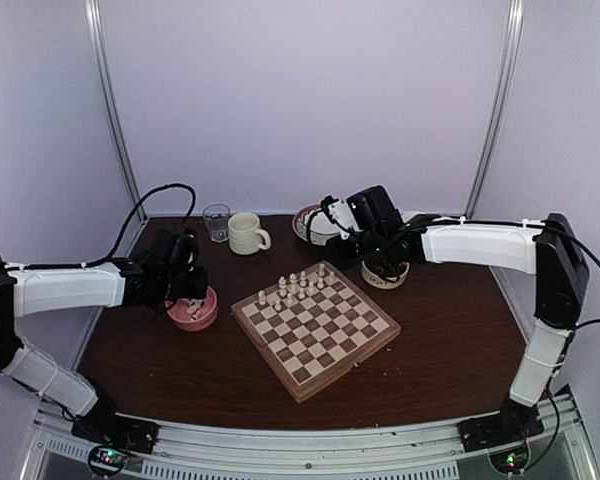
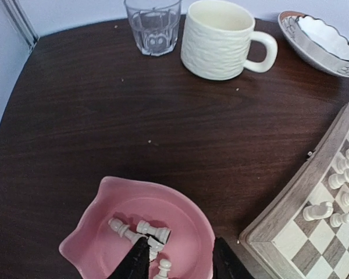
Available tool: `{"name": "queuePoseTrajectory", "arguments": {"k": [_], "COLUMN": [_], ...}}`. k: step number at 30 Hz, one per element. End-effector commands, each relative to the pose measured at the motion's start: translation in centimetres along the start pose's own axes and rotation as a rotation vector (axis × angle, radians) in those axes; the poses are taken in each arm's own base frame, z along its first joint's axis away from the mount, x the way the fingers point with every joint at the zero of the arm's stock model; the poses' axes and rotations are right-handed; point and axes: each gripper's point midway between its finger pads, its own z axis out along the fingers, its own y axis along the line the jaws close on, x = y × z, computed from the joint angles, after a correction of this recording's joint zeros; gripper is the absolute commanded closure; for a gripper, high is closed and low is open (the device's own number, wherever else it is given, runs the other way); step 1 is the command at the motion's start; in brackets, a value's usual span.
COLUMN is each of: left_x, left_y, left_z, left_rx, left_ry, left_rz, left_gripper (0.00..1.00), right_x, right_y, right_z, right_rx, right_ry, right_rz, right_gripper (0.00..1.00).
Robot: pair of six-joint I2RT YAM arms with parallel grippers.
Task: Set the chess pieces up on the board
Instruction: Place the rook at a1, then pick up the bishop from the storage box.
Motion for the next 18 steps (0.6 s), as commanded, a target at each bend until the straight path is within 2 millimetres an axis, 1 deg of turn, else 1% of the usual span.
{"name": "queuePoseTrajectory", "arguments": {"k": [1, 4, 6, 8, 11, 18], "left_x": [1.3, 2.8, 3.4, 3.8, 4.2, 3.6], "left_y": [0.6, 1.8, 2.2, 2.8, 3.3, 3.6], "left_z": [0.9, 1.6, 2.3, 2.9, 3.8, 5.2], "left_rx": [-0.007, -0.037, -0.033, -0.043, -0.055, -0.094], "left_ry": [0.100, 0.168, 0.191, 0.210, 0.229, 0.206], "left_rz": [-0.085, -0.148, -0.171, -0.201, -0.255, -0.280], "left_gripper": [0.63, 0.62, 0.62, 0.62, 0.62, 0.59], "right_x": [1.5, 3.9, 5.1, 5.7, 5.9, 6.3], "right_y": [2.1, 3.1, 3.2, 2.7, 2.6, 3.6], "right_z": [-2.2, -3.4, -4.0, -4.3, -4.3, -3.2], "right_rx": [-0.046, -0.054, -0.054, -0.031, -0.032, -0.051], "right_ry": [-0.015, 0.004, -0.007, -0.028, -0.054, -0.030], "right_rz": [0.021, -0.007, -0.023, -0.027, -0.026, -0.051], "right_gripper": [0.64, 0.65, 0.64, 0.65, 0.66, 0.67]}}
